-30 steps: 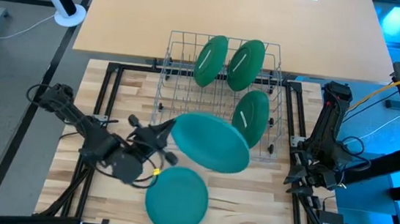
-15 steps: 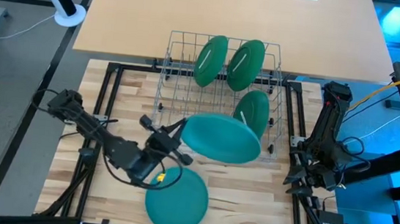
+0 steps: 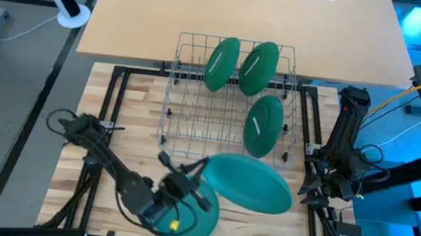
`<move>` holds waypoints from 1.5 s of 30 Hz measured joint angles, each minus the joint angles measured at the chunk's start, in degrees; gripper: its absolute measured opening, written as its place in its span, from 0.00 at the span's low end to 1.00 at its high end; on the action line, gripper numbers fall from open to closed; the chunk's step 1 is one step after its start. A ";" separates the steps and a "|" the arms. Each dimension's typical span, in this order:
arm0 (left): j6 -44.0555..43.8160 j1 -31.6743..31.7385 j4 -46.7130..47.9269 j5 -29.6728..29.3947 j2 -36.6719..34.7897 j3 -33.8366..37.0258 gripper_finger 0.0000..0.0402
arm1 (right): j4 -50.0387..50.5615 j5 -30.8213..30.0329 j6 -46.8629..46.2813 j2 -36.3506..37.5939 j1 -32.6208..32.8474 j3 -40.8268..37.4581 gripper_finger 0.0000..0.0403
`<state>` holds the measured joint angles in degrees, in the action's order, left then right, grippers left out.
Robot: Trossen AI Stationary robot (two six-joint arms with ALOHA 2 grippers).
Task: Sort dishes
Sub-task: Put the top blue plate into the dish rack
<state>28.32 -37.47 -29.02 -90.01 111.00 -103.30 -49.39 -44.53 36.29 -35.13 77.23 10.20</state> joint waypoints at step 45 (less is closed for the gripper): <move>21.30 29.27 29.99 0.06 -4.81 -13.32 0.00 | 0.73 -18.98 -7.25 0.00 0.00 -0.02 0.30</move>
<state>49.62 -8.21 0.97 -89.95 106.19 -116.62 -48.65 -63.51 29.04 -35.14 77.23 10.17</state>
